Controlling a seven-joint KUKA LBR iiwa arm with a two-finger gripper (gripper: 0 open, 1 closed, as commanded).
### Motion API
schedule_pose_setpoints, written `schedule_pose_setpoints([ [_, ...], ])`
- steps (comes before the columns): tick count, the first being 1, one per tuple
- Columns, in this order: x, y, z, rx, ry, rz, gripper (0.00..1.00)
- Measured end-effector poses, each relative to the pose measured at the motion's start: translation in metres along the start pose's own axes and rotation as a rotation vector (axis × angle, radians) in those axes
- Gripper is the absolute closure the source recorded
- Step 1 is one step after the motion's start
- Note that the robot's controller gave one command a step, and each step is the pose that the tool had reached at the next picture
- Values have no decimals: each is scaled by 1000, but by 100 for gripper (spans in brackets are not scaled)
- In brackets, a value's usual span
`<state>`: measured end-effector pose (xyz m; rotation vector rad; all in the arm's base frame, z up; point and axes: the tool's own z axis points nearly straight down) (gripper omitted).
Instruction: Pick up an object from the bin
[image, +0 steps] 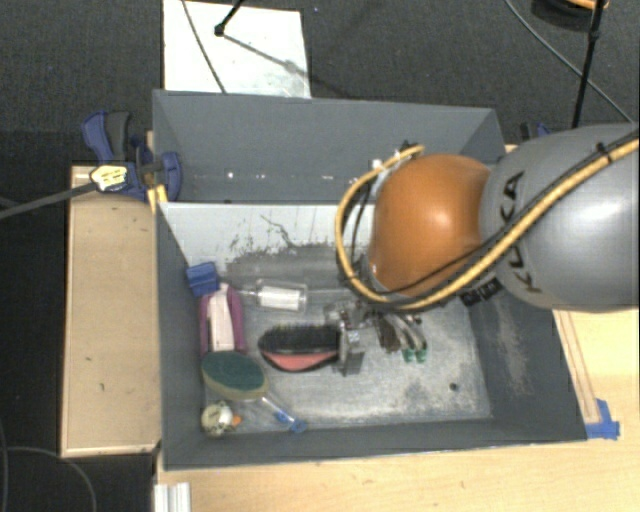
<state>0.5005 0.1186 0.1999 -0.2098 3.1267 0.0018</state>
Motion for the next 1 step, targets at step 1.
schedule_pose_setpoints([
  [1,13,-23,-70,0,1,-526,100],
])
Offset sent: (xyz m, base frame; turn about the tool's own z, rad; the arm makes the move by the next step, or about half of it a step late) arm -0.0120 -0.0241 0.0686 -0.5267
